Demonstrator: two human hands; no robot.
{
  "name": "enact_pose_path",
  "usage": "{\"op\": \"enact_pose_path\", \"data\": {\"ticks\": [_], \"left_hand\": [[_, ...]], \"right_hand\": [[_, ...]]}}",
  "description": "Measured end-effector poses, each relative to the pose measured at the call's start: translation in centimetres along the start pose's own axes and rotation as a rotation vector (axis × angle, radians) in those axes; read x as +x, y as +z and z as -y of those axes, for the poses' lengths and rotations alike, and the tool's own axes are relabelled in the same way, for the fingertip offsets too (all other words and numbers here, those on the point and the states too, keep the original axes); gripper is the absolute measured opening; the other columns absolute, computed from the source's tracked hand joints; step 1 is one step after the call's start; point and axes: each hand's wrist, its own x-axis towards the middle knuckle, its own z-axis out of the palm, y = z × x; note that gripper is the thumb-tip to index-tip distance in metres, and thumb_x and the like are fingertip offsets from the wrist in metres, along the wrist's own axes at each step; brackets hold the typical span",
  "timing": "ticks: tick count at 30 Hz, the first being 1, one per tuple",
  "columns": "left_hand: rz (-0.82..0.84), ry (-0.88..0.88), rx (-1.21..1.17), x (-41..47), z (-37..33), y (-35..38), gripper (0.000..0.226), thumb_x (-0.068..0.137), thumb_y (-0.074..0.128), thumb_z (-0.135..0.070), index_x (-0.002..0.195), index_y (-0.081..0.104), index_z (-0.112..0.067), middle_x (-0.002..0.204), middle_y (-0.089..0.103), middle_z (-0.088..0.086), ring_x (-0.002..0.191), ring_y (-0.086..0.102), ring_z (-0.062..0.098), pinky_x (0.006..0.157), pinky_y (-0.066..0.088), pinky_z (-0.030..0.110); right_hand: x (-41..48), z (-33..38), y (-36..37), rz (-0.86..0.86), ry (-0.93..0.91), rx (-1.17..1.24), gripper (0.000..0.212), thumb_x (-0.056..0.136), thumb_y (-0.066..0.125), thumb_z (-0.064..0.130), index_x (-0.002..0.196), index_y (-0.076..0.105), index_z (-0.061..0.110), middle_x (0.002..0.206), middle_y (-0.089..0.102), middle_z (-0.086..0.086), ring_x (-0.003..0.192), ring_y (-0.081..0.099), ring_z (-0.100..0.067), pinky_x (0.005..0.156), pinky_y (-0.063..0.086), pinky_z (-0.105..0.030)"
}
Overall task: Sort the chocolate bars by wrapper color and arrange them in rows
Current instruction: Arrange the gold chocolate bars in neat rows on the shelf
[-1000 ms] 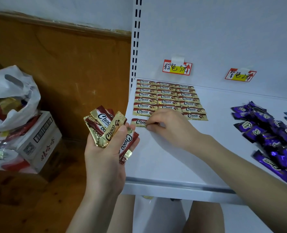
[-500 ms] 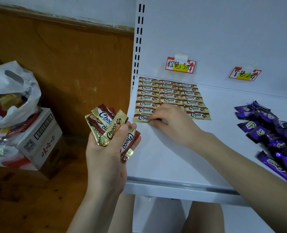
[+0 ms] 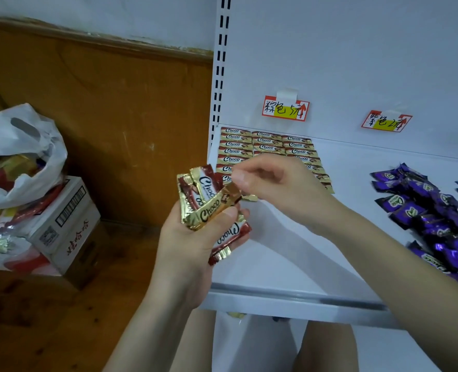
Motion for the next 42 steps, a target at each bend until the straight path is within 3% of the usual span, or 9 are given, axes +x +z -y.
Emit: {"op": "enact_pose_path", "data": {"ticks": [3, 9, 14, 18, 26, 31, 35, 39, 42], "left_hand": [[0.068, -0.017, -0.009, -0.1, -0.1, 0.6, 0.049, 0.068, 0.066, -0.014, 0.117, 0.060, -0.014, 0.102, 0.071, 0.009, 0.086, 0.071, 0.023, 0.061, 0.057, 0.030], [0.005, -0.077, -0.081, -0.4, -0.6, 0.8, 0.051, 0.068, 0.061, -0.034, 0.117, 0.060, -0.018, 0.097, 0.073, 0.006, 0.082, 0.072, 0.020, 0.057, 0.056, 0.027], [-0.042, -0.101, -0.104, -0.4, -0.7, 1.1, 0.050, 0.070, 0.062, -0.031, 0.118, 0.059, -0.018, 0.099, 0.073, 0.007, 0.083, 0.072, 0.022, 0.056, 0.057, 0.029], [-0.091, -0.079, -0.062, -0.2, -0.3, 1.0, 0.037, 0.070, 0.067, -0.013, 0.107, 0.062, -0.018, 0.091, 0.074, 0.004, 0.077, 0.072, 0.020, 0.058, 0.059, 0.030], [-0.073, -0.013, 0.041, -0.1, 0.4, 1.5, 0.037, 0.078, 0.066, -0.004, 0.111, 0.061, -0.018, 0.096, 0.073, 0.002, 0.083, 0.072, 0.019, 0.064, 0.059, 0.030], [-0.170, -0.019, 0.055, 0.1, 1.0, 1.4, 0.040, 0.063, 0.072, -0.017, 0.100, 0.061, -0.024, 0.089, 0.074, -0.004, 0.079, 0.072, 0.014, 0.061, 0.059, 0.028], [-0.247, -0.017, 0.033, 0.3, 1.3, 0.9, 0.027, 0.071, 0.071, -0.016, 0.090, 0.058, -0.030, 0.073, 0.071, -0.015, 0.069, 0.070, 0.004, 0.057, 0.058, 0.023], [-0.243, -0.021, 0.047, 0.6, 1.3, 1.4, 0.028, 0.068, 0.072, -0.017, 0.090, 0.058, -0.030, 0.076, 0.071, -0.012, 0.071, 0.071, 0.007, 0.060, 0.058, 0.026], [-0.225, -0.021, 0.044, 0.7, 1.5, 1.6, 0.035, 0.060, 0.072, -0.021, 0.091, 0.059, -0.029, 0.076, 0.072, -0.012, 0.073, 0.071, 0.008, 0.060, 0.059, 0.027]], "right_hand": [[-0.8, 0.8, -0.1, 0.047, -0.043, -0.015, 0.006, 0.079, 0.068, 0.016, 0.075, 0.068, 0.020, 0.074, 0.067, 0.005, 0.070, 0.062, -0.007, 0.069, 0.052, -0.027], [-2.1, 0.2, -2.3, -0.048, -0.041, 0.069, 0.011, 0.083, 0.063, 0.009, 0.075, 0.062, 0.017, 0.063, 0.067, 0.007, 0.057, 0.064, -0.008, 0.052, 0.047, -0.018], [-3.6, -0.6, -2.8, -0.065, -0.169, 0.139, 0.022, 0.073, 0.071, 0.004, 0.073, 0.069, 0.026, 0.082, 0.070, 0.006, 0.079, 0.067, -0.009, 0.072, 0.052, -0.020], [-4.9, -1.5, -3.1, -0.028, -0.214, 0.012, 0.011, 0.071, 0.071, 0.020, 0.082, 0.070, 0.021, 0.099, 0.068, 0.011, 0.098, 0.063, -0.009, 0.083, 0.049, -0.018], [-5.6, -1.7, -3.3, -0.063, -0.360, -0.429, 0.019, 0.074, 0.066, 0.029, 0.087, 0.072, 0.016, 0.098, 0.061, 0.016, 0.095, 0.053, 0.015, 0.082, 0.037, -0.002], [-5.1, -3.8, -4.9, -0.113, -0.184, -0.429, 0.011, 0.073, 0.074, 0.016, 0.084, 0.073, 0.016, 0.092, 0.061, 0.024, 0.091, 0.054, 0.014, 0.080, 0.036, -0.002], [-4.3, -5.9, -5.7, -0.142, -0.034, -0.458, 0.011, 0.073, 0.074, 0.005, 0.083, 0.073, 0.009, 0.085, 0.063, 0.014, 0.085, 0.052, 0.014, 0.075, 0.034, -0.001], [-3.2, -6.2, -5.4, -0.155, -0.041, -0.505, 0.010, 0.073, 0.074, 0.004, 0.082, 0.073, 0.006, 0.082, 0.061, 0.013, 0.090, 0.053, -0.004, 0.076, 0.035, -0.004], [-2.3, -6.2, -5.4, -0.154, -0.055, -0.514, 0.009, 0.074, 0.073, 0.003, 0.082, 0.074, 0.006, 0.081, 0.060, 0.011, 0.088, 0.053, -0.003, 0.075, 0.035, -0.004]]}}
